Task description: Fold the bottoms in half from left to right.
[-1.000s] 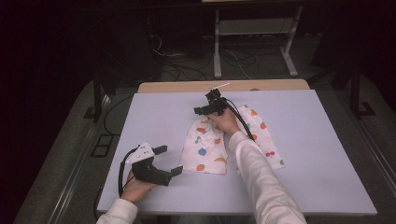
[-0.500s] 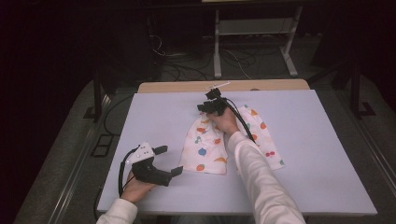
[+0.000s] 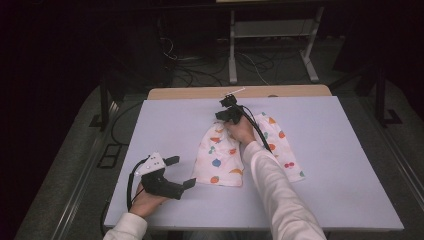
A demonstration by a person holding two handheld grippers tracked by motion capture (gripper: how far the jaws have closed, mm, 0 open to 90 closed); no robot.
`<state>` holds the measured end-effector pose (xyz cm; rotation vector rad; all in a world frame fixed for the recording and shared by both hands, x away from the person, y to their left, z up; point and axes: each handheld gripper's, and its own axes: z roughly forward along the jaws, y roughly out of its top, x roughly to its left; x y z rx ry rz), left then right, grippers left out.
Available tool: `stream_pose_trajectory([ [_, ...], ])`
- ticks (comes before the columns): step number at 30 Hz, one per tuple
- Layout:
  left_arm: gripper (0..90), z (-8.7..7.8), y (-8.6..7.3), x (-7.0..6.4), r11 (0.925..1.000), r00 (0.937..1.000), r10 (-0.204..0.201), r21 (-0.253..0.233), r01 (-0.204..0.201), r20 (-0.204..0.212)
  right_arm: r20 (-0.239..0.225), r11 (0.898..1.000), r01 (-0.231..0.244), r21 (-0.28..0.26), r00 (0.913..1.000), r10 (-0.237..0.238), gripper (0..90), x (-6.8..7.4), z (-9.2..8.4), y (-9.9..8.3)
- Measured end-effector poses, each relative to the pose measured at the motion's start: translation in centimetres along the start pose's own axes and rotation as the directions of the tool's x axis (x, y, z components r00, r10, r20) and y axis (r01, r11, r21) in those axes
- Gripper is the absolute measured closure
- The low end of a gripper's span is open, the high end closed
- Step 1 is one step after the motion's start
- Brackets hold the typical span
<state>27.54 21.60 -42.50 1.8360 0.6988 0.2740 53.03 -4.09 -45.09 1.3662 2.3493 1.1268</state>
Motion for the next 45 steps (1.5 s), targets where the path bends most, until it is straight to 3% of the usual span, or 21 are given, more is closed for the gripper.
stream_pose_trajectory([
  [9,0.0,-0.1,0.0,0.2,0.9998,0.9997,-0.018,-0.001,0.018,-0.019,0.041,0.999,0.038,0.03,0.9984,-0.04,88.5,0.7,-0.5,0.2],
  [22,0.0,0.2,1.1,0.3,0.9958,0.9965,-0.062,0.064,0.065,-0.055,0.022,0.998,0.056,0.009,0.9982,-0.056,88.7,1.5,-2.2,0.3],
  [28,0.0,0.3,1.5,0.7,0.9914,0.9922,-0.107,0.068,0.112,-0.063,0.025,0.999,0.044,-0.012,0.9987,-0.043,88.7,1.6,-2.7,0.2],
  [36,0.0,0.6,2.0,2.1,0.9718,0.9768,-0.192,0.12,0.203,-0.095,0.029,0.998,0.045,-0.035,0.9986,-0.044,88.8,1.6,-3.2,-0.4],
  [38,0.0,0.9,2.0,2.7,0.9585,0.9665,-0.236,0.14,0.248,-0.101,0.03,0.998,0.042,-0.045,0.9987,-0.041,88.8,1.6,-3.3,-0.4],
  [40,0.0,1.2,2.0,2.9,0.9517,0.9622,-0.251,0.155,0.265,-0.106,0.029,0.998,0.041,-0.049,0.9988,-0.04,88.8,1.5,-3.3,-0.5],
  [41,0.0,1.2,2.0,2.9,0.9517,0.9622,-0.251,0.155,0.265,-0.106,0.029,0.998,0.041,-0.049,0.9988,-0.04,88.8,1.5,-3.3,-0.5],
  [42,0.0,1.5,1.8,3.0,0.944,0.9581,-0.267,0.172,0.282,-0.103,0.028,0.997,0.045,-0.055,0.9986,-0.044,88.8,1.5,-3.4,-0.6],
  [45,0.0,2.1,1.6,3.1,0.937,0.9556,-0.274,0.193,0.291,-0.109,0.025,0.997,0.041,-0.059,0.9989,-0.04,88.8,1.4,-3.4,-0.7],
])
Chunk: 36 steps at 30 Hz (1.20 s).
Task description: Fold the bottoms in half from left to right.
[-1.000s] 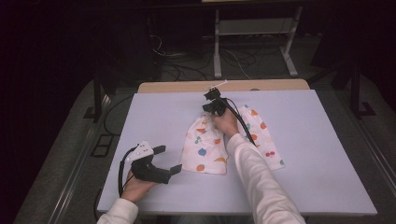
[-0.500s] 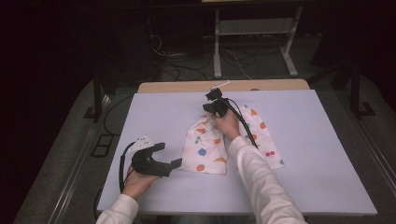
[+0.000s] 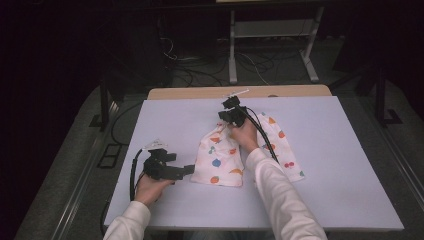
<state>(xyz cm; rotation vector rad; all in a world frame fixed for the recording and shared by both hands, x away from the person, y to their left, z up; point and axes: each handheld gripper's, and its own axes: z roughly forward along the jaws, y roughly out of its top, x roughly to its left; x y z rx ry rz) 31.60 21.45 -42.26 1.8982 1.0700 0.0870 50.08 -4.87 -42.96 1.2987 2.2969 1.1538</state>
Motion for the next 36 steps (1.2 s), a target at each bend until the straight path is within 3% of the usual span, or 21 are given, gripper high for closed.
stream_pose_trajectory([
  [7,0.0,1.0,-0.2,-0.2,0.9973,0.9998,-0.02,0.071,0.02,0.009,0.002,1.0,-0.002,-0.003,1.0,0.002,88.7,-0.1,-0.2,0.0],
  [11,0.6,1.5,-0.3,-0.5,0.9904,0.999,-0.018,0.137,0.013,0.041,0.003,1.0,-0.004,-0.004,1.0,0.004,88.8,-0.1,-0.2,0.0],
  [14,6.8,1.7,-0.5,-0.8,0.9853,0.998,-0.006,0.171,-0.005,0.063,0.002,1.0,-0.003,-0.002,1.0,0.003,88.7,-0.2,-0.2,0.0],
  [28,28.2,1.8,-1.0,-0.1,0.9741,0.9947,-0.068,0.221,0.049,0.077,-0.004,1.0,-0.011,-0.007,0.9999,0.011,88.7,-0.4,-0.5,-0.1],
  [36,43.0,1.8,-1.3,0.2,0.9734,0.9929,-0.091,0.217,0.073,0.077,0.0,1.0,-0.012,-0.017,0.9999,0.012,88.7,-0.5,-0.6,-0.1],
])
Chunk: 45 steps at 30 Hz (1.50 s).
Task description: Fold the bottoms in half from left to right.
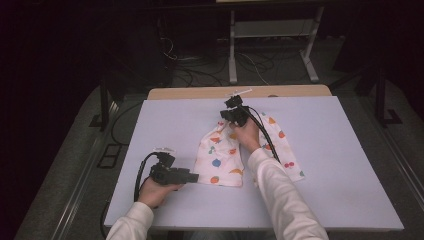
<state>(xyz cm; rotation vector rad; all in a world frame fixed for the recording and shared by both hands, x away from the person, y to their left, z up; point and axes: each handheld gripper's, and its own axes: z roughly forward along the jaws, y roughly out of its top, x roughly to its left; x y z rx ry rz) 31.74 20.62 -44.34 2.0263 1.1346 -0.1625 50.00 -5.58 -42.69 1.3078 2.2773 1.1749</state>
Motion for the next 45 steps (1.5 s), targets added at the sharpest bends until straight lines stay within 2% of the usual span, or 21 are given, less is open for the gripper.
stream_pose_trajectory([
  [6,47.3,0.1,0.0,0.3,0.9997,0.9997,-0.025,-0.004,0.025,-0.007,-0.002,1.0,0.002,-0.001,1.0,-0.002,88.7,0.1,0.1,-0.1],
  [10,57.6,0.1,0.1,0.5,0.9993,0.9993,-0.037,-0.001,0.037,0.0,-0.002,1.0,0.003,-0.004,1.0,-0.003,88.7,0.1,0.1,-0.1],
  [13,61.0,0.3,0.1,0.7,0.9989,0.9988,-0.048,0.001,0.048,0.009,-0.005,1.0,0.0,-0.005,1.0,0.0,88.7,0.1,0.0,-0.1],
  [16,68.0,0.5,0.2,0.8,0.9987,0.9986,-0.05,0.008,0.049,0.02,-0.003,1.0,-0.001,-0.007,1.0,0.001,88.8,0.0,0.0,-0.2],
  [17,70.0,0.7,0.4,0.9,0.9977,0.9974,-0.068,0.011,0.067,0.024,-0.003,1.0,0.0,-0.01,1.0,0.0,88.7,0.0,0.0,-0.2],
  [23,80.5,0.9,0.5,0.9,0.9973,0.9975,-0.069,0.025,0.069,0.015,-0.004,1.0,-0.004,-0.01,1.0,0.004,88.7,0.0,0.0,-0.3],
  [27,87.4,1.2,0.7,0.8,0.9978,0.9985,-0.052,0.042,0.051,0.016,-0.006,1.0,-0.004,-0.013,1.0,0.004,88.7,-0.2,-0.1,-0.3],
  [32,88.5,1.3,1.0,0.6,0.9975,0.9994,-0.034,0.063,0.033,0.012,-0.007,1.0,-0.007,-0.018,1.0,0.007,88.7,-0.3,-0.2,-0.2],
  [33,88.6,1.3,1.0,0.3,0.9977,0.9998,-0.017,0.065,0.017,0.005,-0.011,1.0,-0.013,-0.021,0.9999,0.013,88.7,-0.3,-0.3,-0.2],
  [38,89.0,1.3,1.2,-0.5,0.9977,0.9998,0.019,0.065,-0.019,0.002,-0.015,0.999,-0.018,-0.03,0.9997,0.018,88.8,-0.5,-0.5,-0.1],
  [45,89.2,0.9,1.8,-1.3,0.9983,0.999,0.041,0.041,-0.042,0.014,-0.016,0.999,-0.024,-0.043,0.9996,0.023,88.8,-0.9,-1.2,0.1],
])
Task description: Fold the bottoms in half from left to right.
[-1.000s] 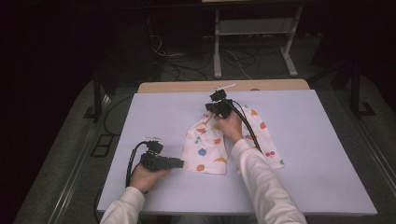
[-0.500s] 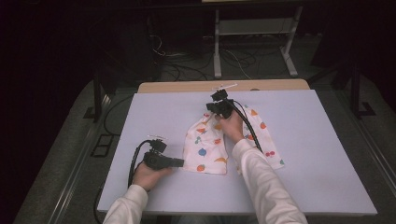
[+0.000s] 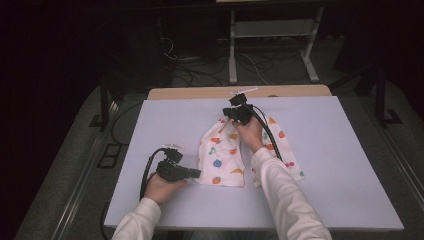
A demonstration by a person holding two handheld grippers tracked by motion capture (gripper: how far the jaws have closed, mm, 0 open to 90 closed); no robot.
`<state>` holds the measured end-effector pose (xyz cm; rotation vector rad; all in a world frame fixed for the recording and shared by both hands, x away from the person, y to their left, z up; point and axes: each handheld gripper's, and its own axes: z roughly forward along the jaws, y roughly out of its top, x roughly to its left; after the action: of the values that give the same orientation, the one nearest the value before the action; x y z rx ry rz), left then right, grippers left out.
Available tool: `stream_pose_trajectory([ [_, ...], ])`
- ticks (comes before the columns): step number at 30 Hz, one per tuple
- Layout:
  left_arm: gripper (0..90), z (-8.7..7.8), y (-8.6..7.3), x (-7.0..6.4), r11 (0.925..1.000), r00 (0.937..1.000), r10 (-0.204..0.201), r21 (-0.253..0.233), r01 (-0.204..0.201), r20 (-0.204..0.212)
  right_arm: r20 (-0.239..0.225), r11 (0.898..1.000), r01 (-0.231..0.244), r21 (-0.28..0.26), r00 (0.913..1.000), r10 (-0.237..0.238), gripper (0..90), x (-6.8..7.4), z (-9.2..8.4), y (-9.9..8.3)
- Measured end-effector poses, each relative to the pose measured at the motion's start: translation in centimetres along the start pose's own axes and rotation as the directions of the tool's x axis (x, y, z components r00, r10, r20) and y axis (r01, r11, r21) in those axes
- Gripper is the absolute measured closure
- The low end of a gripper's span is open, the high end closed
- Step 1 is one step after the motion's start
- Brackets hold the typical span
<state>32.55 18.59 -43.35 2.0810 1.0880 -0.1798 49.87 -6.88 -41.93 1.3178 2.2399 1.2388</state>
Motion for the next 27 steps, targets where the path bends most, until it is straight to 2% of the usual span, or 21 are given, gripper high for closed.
stream_pose_trajectory([
  [12,89.2,-0.5,1.3,-1.7,0.9986,0.9987,0.049,-0.02,-0.049,0.016,0.001,1.0,-0.003,-0.014,1.0,0.003,88.8,-0.6,-0.9,0.2],
  [20,89.2,0.0,2.2,-3.2,0.9967,0.9956,0.08,-0.019,-0.079,0.048,0.002,1.0,-0.016,-0.022,0.9999,0.016,88.8,-1.4,-1.4,0.4],
  [27,89.2,0.2,2.9,-3.8,0.9953,0.9934,0.094,-0.029,-0.092,0.066,-0.002,0.999,-0.032,-0.036,0.9995,0.032,88.8,-2.3,-2.2,0.6],
])
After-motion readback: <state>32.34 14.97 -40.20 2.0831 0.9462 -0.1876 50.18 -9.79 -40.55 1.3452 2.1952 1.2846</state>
